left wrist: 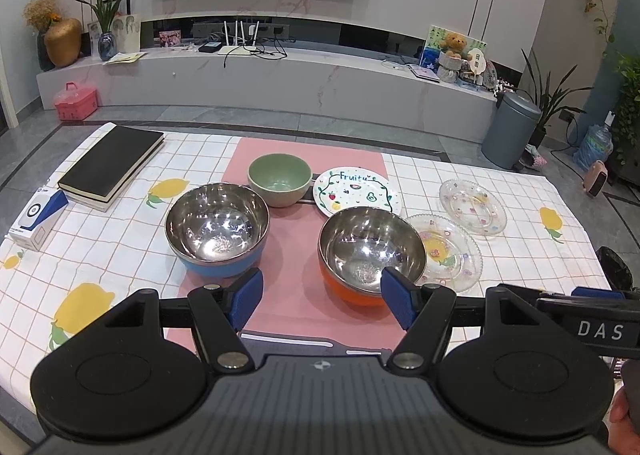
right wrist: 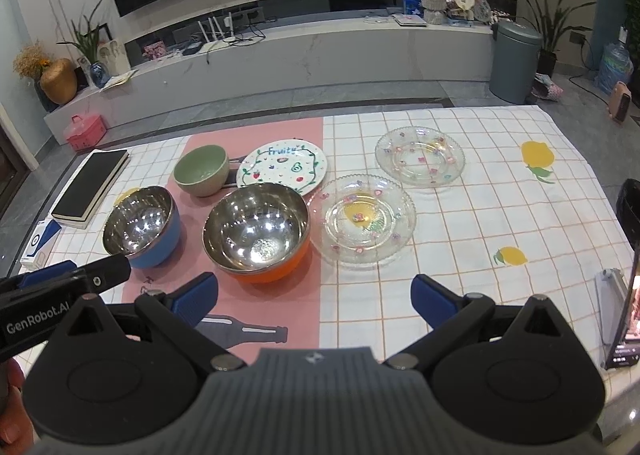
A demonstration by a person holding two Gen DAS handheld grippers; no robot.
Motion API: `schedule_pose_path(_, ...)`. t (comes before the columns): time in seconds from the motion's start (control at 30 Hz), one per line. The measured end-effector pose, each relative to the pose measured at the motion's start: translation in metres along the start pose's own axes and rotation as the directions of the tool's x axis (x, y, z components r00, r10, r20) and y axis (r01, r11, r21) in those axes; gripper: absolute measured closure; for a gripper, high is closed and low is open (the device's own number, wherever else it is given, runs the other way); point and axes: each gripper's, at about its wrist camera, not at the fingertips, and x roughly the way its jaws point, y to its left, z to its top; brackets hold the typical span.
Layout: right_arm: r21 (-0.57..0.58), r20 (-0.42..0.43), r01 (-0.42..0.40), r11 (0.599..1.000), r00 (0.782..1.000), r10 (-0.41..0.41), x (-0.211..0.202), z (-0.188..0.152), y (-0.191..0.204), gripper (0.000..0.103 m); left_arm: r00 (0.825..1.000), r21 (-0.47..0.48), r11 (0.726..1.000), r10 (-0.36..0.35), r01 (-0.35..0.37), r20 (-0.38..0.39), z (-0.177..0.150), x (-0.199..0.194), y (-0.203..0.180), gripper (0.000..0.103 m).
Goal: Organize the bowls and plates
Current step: 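Move both grippers to the orange-bottomed steel bowl rim and close them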
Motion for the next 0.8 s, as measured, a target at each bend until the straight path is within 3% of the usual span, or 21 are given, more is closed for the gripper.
schedule_pose_path(0.23,-0.048,0.104,0.014,0.999,0.995,-0.009,0.013,-0.001,-0.005,0.004,0.998,-0.035,0.999,-0.025,0.026,0.049,-0.005,0.016,0.010,0.027)
schedule_pose_path(0.3,-0.048,0.109,0.009,0.999,0.994,-0.003,0.021,0.001,-0.007,0.012,0.998,-0.060,0.997,-0.036,0.038,0.044,-0.003,0.024,0.013,0.034)
schedule_pose_path(0.37,-0.042,0.098,-0.010,0.999,0.995,0.014,0.033,0.005,-0.009,0.022,0.998,-0.078,0.996,-0.050,0.053,0.041,-0.001,0.033,0.015,0.038)
schedule_pose_path(0.43,-0.037,0.085,-0.019,0.999,0.996,0.022,0.045,0.008,-0.008,0.025,0.997,-0.092,0.994,-0.061,0.065,0.043,-0.001,0.041,0.017,0.046)
schedule_pose_path(0.53,-0.040,0.066,-0.036,0.999,0.997,0.039,0.063,0.015,-0.004,0.038,0.996,-0.132,0.988,-0.084,0.084,0.005,0.003,0.060,0.020,0.052)
schedule_pose_path(0.6,-0.030,0.043,-0.048,0.998,0.998,0.049,0.078,0.020,-0.003,0.042,0.995,-0.154,0.983,-0.102,0.098,-0.015,0.006,0.075,0.023,0.062)
schedule_pose_path(0.8,0.021,-0.038,-0.069,0.997,0.997,0.070,0.120,0.031,-0.002,0.057,0.990,-0.178,0.978,-0.122,0.107,-0.077,0.008,0.114,0.029,0.067)
